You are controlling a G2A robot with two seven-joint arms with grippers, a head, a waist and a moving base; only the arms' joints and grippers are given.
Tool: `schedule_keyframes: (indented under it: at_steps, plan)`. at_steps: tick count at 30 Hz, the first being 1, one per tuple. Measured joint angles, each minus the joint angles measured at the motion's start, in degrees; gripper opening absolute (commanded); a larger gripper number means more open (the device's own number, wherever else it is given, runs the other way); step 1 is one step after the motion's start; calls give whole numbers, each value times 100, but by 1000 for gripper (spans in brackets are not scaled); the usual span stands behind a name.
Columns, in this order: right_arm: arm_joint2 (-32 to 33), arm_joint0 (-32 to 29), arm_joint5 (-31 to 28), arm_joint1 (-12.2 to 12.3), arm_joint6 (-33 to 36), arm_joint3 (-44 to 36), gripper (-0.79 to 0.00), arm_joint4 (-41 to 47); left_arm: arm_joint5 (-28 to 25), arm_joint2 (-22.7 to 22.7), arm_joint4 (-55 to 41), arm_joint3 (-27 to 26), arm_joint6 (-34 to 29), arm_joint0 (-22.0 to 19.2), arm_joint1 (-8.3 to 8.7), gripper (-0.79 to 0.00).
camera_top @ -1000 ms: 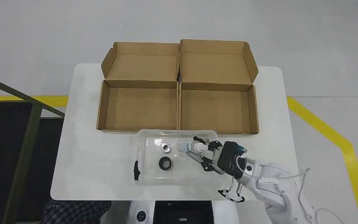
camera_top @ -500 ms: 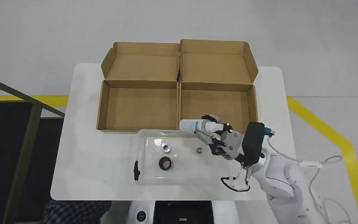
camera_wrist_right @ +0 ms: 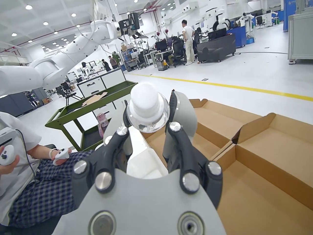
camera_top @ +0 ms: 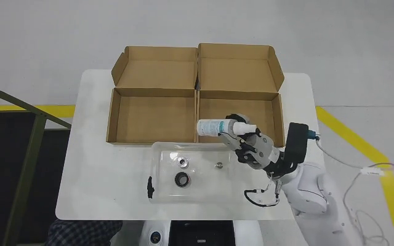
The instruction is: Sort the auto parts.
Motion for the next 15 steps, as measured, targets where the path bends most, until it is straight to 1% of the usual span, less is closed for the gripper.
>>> schedule_keyframes:
  at_steps: [15]
  plan:
    - [-127,229,158,-31,-57,26,-785,-240,0,0,0,0,0,0,0,0]
